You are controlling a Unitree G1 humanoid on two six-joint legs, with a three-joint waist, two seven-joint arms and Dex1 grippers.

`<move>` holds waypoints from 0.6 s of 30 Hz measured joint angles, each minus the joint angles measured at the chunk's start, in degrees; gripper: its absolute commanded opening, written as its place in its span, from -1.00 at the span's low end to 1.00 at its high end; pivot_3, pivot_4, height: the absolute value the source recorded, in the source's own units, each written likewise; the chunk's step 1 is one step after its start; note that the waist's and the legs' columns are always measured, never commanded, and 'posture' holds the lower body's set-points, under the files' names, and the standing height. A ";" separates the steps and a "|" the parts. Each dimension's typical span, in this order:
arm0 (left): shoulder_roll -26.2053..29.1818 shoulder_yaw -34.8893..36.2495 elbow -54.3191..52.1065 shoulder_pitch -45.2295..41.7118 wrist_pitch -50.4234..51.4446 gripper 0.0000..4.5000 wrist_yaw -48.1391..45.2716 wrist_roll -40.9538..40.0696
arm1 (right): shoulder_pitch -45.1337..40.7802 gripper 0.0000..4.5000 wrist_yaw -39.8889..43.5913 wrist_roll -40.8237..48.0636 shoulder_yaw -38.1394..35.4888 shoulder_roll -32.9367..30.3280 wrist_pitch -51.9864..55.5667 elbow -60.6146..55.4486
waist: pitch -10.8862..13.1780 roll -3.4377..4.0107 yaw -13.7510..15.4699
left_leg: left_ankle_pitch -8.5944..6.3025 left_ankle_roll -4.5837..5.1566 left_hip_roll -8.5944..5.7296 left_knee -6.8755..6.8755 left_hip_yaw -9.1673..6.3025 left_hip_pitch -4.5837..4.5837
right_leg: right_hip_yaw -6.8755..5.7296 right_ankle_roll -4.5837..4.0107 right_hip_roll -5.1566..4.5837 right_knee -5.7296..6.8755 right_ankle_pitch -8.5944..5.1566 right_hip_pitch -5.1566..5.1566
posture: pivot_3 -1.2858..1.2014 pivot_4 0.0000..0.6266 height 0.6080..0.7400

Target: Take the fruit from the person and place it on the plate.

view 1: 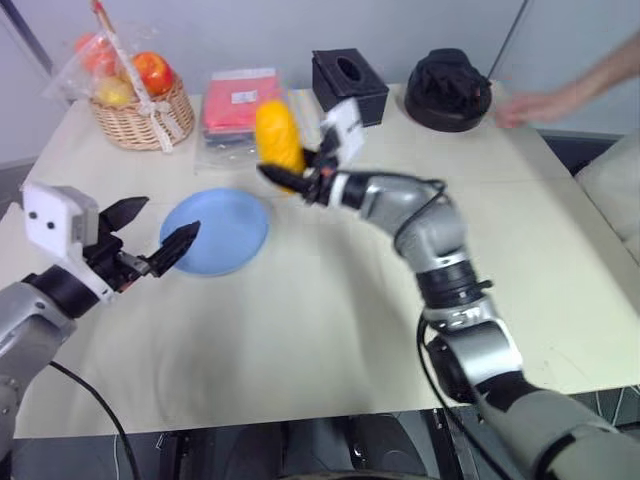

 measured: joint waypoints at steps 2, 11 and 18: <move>-0.03 0.74 -0.22 1.01 0.04 1.00 0.41 -0.14 | -0.02 0.27 0.03 -1.18 0.92 2.48 -2.28 1.60 | -0.01 -0.02 -0.01 | 0.00 -0.01 -0.02 0.01 -0.01 0.00 | -0.01 0.00 -0.02 -0.01 0.00 0.02 | 0.03 -0.52 1.00; -0.45 3.76 -3.56 6.28 0.07 1.00 2.52 -2.29 | 0.89 0.27 2.63 -7.98 7.92 8.74 -10.77 10.57 | 0.00 0.00 -0.50 | 0.01 -0.02 -0.02 -0.02 -0.03 0.01 | -0.02 0.00 -0.02 -0.03 0.00 0.01 | 0.03 -0.52 1.00; -0.58 4.72 -5.40 8.89 0.02 1.00 3.98 -3.23 | -0.30 0.27 2.49 -15.45 11.38 11.73 -20.37 23.87 | -0.01 -0.01 -0.59 | 0.02 -0.05 -0.03 -0.02 -0.04 0.01 | -0.03 0.00 -0.02 -0.03 0.00 0.03 | 0.03 -0.52 1.00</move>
